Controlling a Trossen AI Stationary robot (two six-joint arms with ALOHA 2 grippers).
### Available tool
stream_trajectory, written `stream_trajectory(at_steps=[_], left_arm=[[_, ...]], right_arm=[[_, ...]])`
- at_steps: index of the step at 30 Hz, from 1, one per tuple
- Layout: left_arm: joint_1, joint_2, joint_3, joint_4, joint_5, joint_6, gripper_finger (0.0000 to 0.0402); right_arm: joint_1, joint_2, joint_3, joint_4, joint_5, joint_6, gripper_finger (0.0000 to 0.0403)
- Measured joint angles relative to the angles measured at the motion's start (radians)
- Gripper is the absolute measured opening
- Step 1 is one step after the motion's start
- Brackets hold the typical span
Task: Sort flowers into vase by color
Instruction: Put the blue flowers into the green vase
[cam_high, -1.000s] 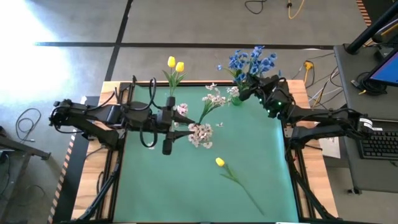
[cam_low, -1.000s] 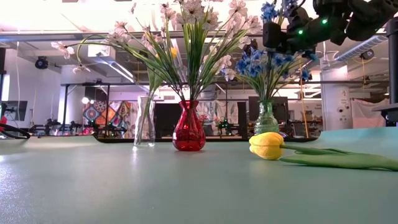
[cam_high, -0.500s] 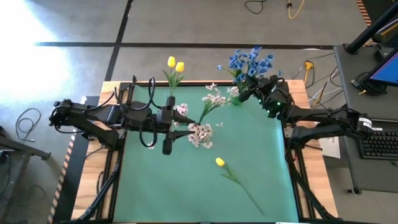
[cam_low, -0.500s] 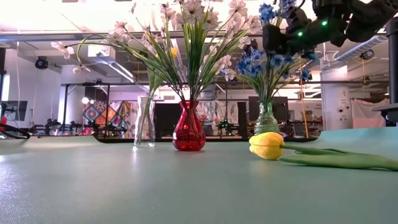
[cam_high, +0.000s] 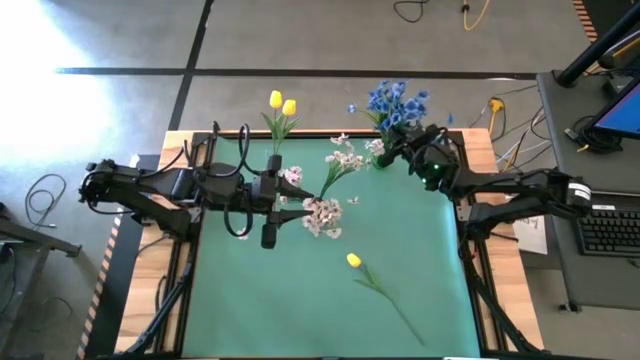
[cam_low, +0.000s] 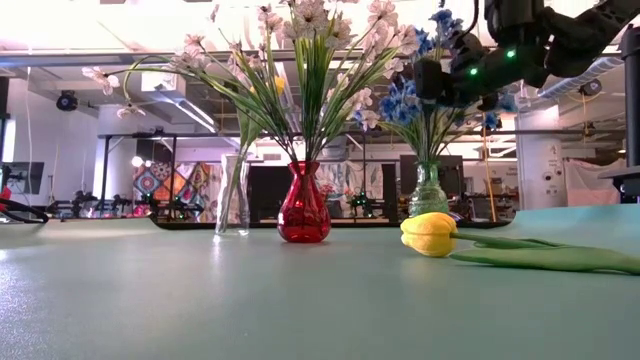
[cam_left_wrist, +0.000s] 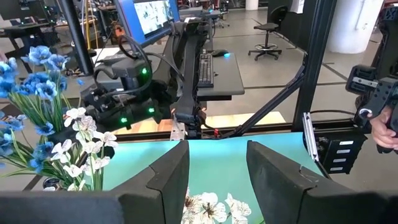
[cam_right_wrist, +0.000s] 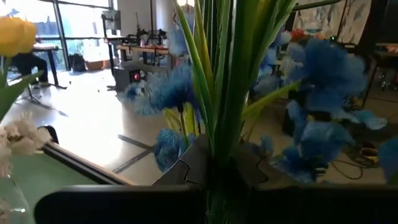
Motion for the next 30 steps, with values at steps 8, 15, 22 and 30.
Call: stream_trajectory(at_steps=[8, 15, 22, 30], left_arm=[[0.0, 0.0, 0.0, -0.001, 0.0, 0.021, 0.0148], [0.0, 0.0, 0.0, -0.002, 0.0, 0.022, 0.0148], [0.0, -0.001, 0.0, -0.002, 0.0, 0.021, 0.0148], [0.0, -0.001, 0.0, -0.002, 0.0, 0.022, 0.0148]], right_arm=[[0.0, 0.014, 0.0, -0.009, 0.0, 0.014, 0.0022], [0.0, 0.014, 0.0, -0.013, 0.0, 0.018, 0.0044], [0.0, -0.005, 0.0, -0.045, -0.001, 0.05, 0.0108], [0.005, -0.079, 0.0, -0.082, -0.026, 0.069, 0.0162]])
